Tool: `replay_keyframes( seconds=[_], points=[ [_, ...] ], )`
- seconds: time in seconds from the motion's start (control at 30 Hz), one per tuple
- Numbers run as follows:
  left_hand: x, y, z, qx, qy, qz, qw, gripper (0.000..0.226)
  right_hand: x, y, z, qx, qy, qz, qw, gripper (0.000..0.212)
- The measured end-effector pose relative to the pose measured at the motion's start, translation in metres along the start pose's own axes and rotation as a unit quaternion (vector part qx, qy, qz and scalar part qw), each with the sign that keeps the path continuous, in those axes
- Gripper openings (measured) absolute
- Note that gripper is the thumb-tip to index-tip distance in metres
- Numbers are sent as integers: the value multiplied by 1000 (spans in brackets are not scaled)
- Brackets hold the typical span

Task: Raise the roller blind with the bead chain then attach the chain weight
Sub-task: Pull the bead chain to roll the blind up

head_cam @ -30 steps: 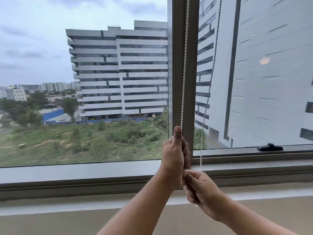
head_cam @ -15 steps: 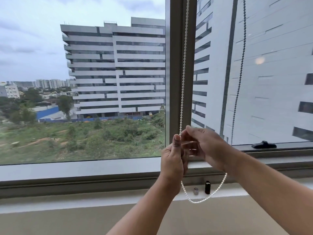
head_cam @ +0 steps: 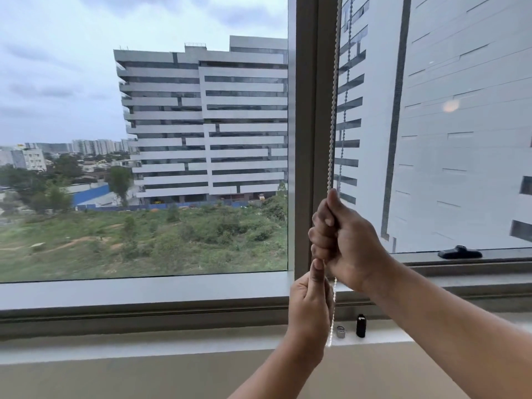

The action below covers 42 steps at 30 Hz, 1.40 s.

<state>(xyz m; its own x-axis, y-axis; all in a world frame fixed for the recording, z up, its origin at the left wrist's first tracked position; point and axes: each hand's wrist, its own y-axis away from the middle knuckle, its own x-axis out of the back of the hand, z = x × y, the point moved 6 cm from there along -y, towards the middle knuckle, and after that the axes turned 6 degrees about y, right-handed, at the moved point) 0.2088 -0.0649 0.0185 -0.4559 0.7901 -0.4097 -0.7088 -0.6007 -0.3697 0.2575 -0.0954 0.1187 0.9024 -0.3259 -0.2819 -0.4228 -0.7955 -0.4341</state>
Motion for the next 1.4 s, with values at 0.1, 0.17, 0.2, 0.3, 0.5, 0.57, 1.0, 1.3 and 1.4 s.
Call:
replay_keyframes(
  seconds=[0.1, 0.17, 0.2, 0.3, 0.5, 0.57, 1.0, 1.3, 1.4],
  points=[
    [14, 9, -20, 15, -37, -15, 999, 49, 9, 11, 22, -22, -1, 16, 1000, 51],
    [19, 9, -22, 22, -67, -30, 997, 56, 11, 13, 25, -26, -1, 16, 1000, 51],
    [20, 6, -19, 16, -89, -36, 995, 62, 10, 12, 25, -27, 0, 14, 1000, 51],
    [15, -13, 14, -22, -120, -54, 991, 74, 5, 13, 25, -28, -13, 7, 999, 49],
    [-29, -56, 123, -118, -119, -57, 984, 56, 1, 14, 26, -30, -17, 18, 999, 45],
    [-47, -65, 150, -127, -99, -71, 984, 54, -2, 14, 26, -33, -3, 18, 999, 46],
    [-67, -67, 165, -186, -85, -16, 979, 59, -16, 18, 34, -33, -22, 25, 999, 52],
    [-70, -64, 164, -168, -77, -23, 982, 58, -14, 25, 20, -22, 26, 37, 999, 52],
    [-67, -62, 155, -160, -82, -41, 983, 57, -8, 28, 26, -17, 76, 47, 996, 53]
  ],
)
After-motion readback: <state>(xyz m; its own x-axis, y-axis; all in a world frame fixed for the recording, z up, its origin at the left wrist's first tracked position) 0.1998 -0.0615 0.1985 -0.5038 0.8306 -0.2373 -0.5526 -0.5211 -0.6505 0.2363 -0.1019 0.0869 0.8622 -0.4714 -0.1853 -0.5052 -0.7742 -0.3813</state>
